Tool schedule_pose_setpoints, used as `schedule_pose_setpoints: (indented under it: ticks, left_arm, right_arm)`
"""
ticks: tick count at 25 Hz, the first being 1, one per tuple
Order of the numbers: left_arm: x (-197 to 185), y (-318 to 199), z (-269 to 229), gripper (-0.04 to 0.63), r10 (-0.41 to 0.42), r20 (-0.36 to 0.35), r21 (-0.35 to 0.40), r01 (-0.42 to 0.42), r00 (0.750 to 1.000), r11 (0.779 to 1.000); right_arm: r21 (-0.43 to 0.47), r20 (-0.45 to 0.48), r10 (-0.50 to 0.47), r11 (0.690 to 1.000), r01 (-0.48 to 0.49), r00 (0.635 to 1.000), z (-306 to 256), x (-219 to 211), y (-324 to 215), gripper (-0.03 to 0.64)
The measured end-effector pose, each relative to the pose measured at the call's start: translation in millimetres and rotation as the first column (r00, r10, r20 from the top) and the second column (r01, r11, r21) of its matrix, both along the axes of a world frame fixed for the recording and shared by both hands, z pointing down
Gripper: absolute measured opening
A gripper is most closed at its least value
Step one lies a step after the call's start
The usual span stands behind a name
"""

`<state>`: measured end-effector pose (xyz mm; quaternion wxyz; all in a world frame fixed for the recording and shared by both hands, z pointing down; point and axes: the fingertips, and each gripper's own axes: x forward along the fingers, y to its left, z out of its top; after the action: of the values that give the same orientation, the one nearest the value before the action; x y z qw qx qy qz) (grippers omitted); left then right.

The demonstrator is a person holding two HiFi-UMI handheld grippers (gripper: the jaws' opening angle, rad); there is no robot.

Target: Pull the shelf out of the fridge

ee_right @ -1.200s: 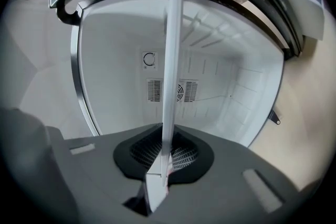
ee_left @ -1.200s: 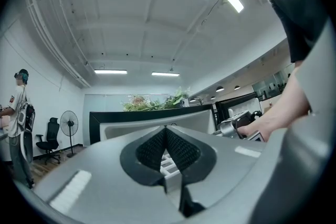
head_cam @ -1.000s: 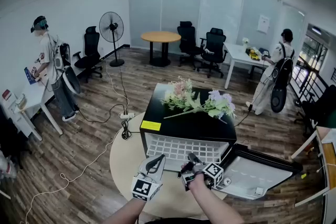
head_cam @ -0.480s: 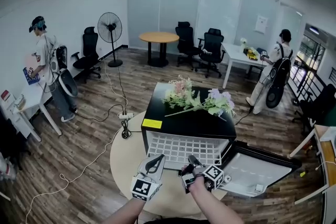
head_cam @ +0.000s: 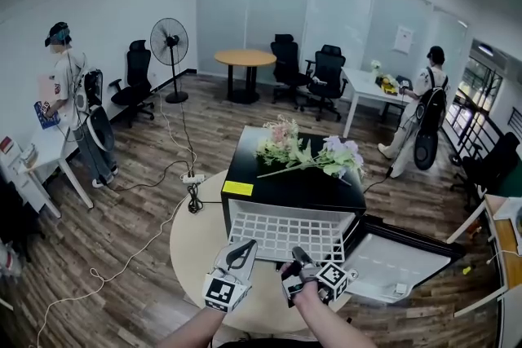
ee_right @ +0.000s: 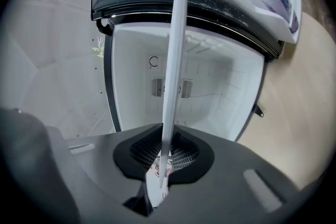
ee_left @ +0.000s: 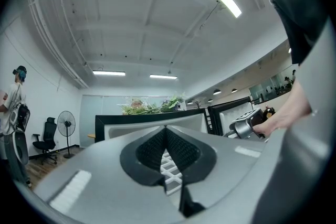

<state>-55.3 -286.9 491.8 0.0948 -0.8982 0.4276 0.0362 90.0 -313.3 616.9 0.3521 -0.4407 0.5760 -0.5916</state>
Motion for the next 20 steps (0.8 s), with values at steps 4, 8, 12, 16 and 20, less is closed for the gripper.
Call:
schedule_pose_setpoints:
  ticks: [4, 8, 12, 16, 20]
  left_arm:
    - [-1.0, 2.1, 4.0, 0.000, 0.006, 0.003, -0.007, -0.006, 1.000, 1.000]
    - [-0.4, 5.1, 2.6, 0.000, 0.013, 0.003, -0.002, -0.013, 1.000, 1.000]
    - [1.6, 7.9, 1.5, 0.000, 0.017, 0.003, 0.002, -0.017, 1.000, 1.000]
    - [1.7, 10.6, 3.7, 0.000, 0.017, 0.004, -0.006, -0.017, 1.000, 1.000]
    - [4.5, 9.8, 10.6, 0.000, 0.012, 0.000, -0.019, -0.012, 1.000, 1.000]
  right_arm:
    - [0.027, 0.003, 0.000, 1.000, 0.000, 1.000, -3.5, 0.5, 8.1, 0.038]
    - [0.044, 0.009, 0.005, 0.999, -0.006, 1.000, -7.9, 1.4, 12.7, 0.038]
    - [0.008, -0.078, -0.009, 1.000, 0.010, 0.997, 0.9, -0.1, 26.1, 0.035]
    - [0.032, -0.198, -0.046, 0.998, 0.054, 0.979, 6.8, -1.5, 37.7, 0.035]
    - [0.048, -0.398, -0.088, 0.992, 0.117, 0.913, 5.0, 2.9, 40.1, 0.035]
